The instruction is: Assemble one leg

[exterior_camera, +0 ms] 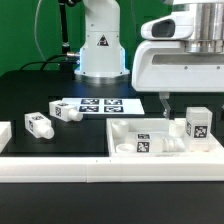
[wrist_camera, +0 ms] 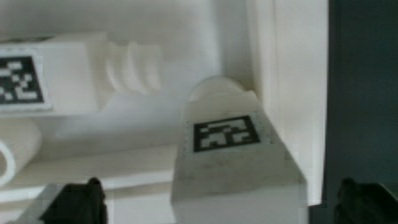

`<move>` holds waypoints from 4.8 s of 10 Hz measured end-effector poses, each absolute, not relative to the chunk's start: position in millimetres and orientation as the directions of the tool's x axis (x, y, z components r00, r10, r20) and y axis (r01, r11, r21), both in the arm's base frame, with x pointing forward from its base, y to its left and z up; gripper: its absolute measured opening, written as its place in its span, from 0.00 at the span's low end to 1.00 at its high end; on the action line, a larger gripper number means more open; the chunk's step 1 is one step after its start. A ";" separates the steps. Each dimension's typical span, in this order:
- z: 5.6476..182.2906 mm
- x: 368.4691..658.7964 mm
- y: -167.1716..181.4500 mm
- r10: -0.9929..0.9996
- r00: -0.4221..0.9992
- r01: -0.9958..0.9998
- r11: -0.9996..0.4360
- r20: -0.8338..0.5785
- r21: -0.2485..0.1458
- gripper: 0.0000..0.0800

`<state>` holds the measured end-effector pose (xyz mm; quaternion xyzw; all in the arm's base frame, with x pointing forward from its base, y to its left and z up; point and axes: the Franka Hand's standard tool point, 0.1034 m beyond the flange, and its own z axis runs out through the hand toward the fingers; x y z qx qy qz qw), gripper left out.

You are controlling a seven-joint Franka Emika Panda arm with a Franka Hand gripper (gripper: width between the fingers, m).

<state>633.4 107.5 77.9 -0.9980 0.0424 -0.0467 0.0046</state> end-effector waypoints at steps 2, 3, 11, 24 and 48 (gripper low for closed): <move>78.1 633.6 106.5 -0.037 0.995 -0.037 -0.999 0.094 -0.001 0.81; 77.9 633.5 106.6 -0.052 0.994 -0.052 -0.999 0.094 -0.003 0.65; 76.7 633.3 110.6 -0.643 0.763 -0.636 -0.765 0.069 -0.102 0.36; 76.9 634.3 116.1 -0.992 -0.115 -0.987 0.121 -0.058 -0.105 0.58; 86.0 642.1 92.1 -0.504 0.862 -0.502 -0.864 0.061 -0.046 0.36</move>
Offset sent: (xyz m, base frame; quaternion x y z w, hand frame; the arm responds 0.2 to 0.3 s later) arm 0.0000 0.0000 0.0000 0.0000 0.0000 0.0650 0.9979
